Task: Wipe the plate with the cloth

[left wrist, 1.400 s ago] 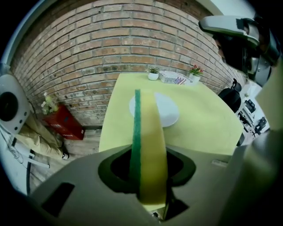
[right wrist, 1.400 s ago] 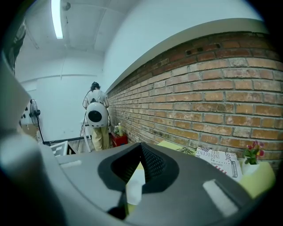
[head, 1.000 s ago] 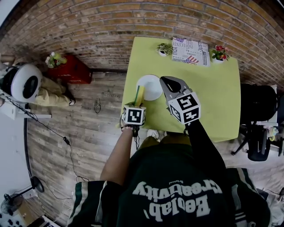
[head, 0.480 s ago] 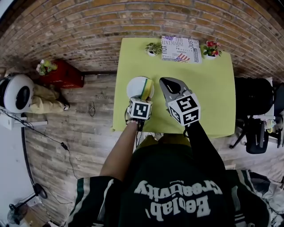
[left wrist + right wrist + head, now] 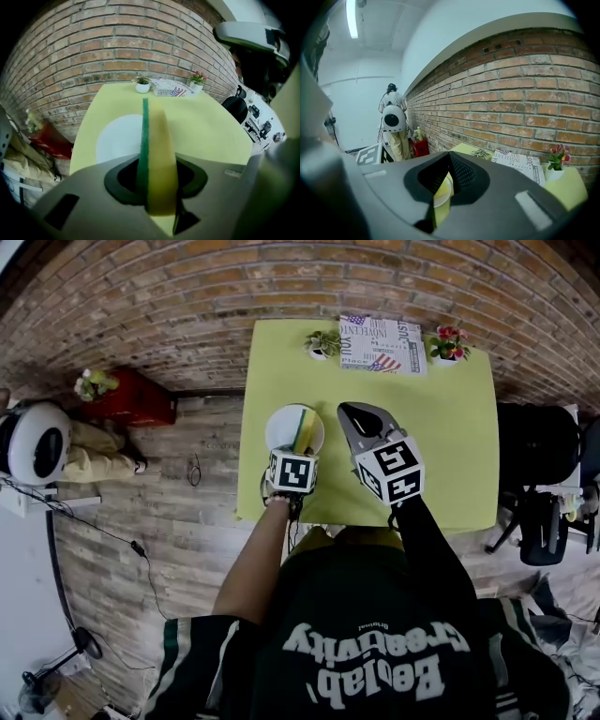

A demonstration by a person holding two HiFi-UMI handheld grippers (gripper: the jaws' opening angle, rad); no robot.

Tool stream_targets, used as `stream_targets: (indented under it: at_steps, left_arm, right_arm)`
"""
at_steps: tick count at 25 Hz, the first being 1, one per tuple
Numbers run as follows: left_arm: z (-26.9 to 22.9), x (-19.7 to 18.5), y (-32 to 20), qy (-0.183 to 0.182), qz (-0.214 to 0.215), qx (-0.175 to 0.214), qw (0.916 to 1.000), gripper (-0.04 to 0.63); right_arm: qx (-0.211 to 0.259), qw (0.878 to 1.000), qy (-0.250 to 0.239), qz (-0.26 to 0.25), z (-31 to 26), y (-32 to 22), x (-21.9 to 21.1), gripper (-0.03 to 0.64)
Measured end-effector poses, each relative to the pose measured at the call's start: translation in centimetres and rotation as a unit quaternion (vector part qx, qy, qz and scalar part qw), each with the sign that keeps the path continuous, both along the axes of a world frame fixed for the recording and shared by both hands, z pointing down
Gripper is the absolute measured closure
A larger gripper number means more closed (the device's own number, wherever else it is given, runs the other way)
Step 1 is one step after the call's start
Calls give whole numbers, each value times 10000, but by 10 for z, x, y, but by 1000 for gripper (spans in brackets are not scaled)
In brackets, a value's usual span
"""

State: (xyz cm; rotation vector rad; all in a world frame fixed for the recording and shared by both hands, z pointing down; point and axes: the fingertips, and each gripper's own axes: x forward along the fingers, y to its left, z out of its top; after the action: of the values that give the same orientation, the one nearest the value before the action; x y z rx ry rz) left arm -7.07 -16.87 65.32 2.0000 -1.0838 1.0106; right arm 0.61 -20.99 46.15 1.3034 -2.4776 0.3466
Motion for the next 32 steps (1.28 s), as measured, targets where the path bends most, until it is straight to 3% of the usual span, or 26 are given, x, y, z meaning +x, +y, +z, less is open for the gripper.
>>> stream_targets:
  at_steps: [14,19,25,32]
  left_arm:
    - [8,-93,-17,-384,-1059,71,9936,460]
    - [-2,-95,-11,-317,-1127,146,9930,460]
    - [-59,-89,-30,-45,-1133,948,9890,462]
    - [-159,-96,-54,229,-1226,2251,9663,462]
  right_arm:
    - [30,9997,-10,-229,-3,-9,-19,603]
    - [35,9996,-5,-274,-3,-6,-24,604]
    - [112,9997,-22,-225,-8,-4,-24,603]
    - [491,9988,-44,-30,-33,-2,-21,603]
